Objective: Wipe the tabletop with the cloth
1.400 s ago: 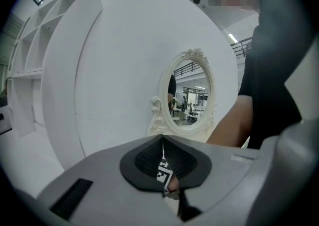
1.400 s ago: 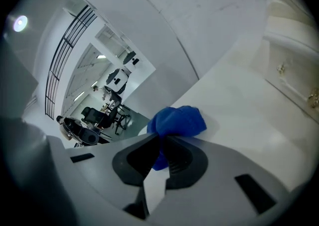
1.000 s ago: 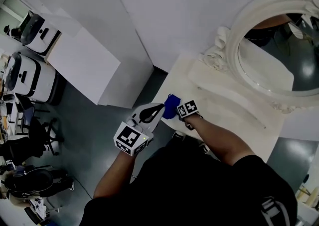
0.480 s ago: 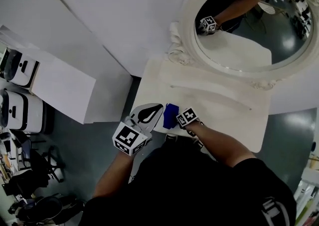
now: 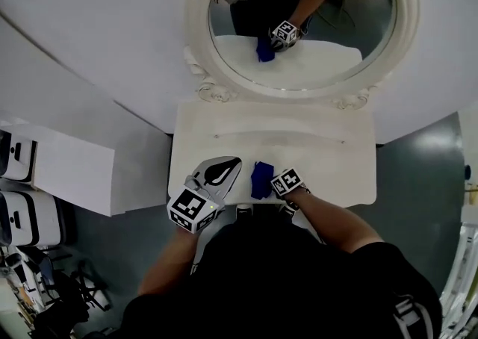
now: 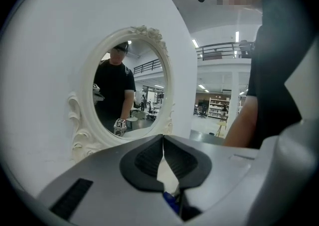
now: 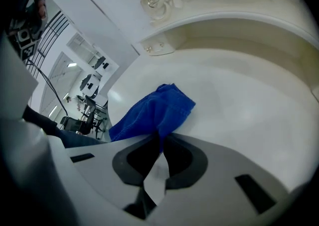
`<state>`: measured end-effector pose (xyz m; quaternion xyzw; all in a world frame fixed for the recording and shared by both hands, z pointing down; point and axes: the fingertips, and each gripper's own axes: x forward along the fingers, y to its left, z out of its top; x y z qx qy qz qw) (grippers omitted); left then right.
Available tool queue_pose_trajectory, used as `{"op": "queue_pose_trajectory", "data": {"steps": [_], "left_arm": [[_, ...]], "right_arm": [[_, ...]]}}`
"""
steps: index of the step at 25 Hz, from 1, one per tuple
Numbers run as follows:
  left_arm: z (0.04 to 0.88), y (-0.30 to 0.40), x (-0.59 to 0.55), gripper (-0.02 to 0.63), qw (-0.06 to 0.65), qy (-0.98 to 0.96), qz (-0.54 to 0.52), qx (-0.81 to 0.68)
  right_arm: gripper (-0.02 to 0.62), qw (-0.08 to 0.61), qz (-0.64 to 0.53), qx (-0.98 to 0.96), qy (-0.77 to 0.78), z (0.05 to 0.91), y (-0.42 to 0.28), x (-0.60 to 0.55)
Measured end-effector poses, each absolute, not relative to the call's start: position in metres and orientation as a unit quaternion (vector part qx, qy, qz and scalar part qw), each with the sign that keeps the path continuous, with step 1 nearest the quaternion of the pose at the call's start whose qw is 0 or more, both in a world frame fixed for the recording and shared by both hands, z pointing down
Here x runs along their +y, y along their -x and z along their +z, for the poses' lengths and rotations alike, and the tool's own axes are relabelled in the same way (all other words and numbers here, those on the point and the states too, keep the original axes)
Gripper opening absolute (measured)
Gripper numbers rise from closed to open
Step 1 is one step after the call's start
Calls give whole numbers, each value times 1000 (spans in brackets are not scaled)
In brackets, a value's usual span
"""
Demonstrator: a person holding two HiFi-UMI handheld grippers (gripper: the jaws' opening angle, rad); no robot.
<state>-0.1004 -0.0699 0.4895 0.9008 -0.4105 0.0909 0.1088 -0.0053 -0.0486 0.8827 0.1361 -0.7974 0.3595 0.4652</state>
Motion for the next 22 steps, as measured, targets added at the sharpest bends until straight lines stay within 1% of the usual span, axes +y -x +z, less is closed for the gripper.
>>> {"op": "queue_pose_trajectory", "data": {"steps": [6, 15, 22], "left_arm": [[488, 42, -82, 12, 101, -924, 94, -357], [487, -30, -97, 12, 98, -944, 100, -299], [488, -78, -104, 12, 97, -954, 105, -263]], "right_arm": [[20, 453, 370, -788, -194, 881, -80, -54], [20, 413, 417, -750, -305, 880, -217, -66], [20, 419, 416, -723, -358, 879, -312, -67]]}}
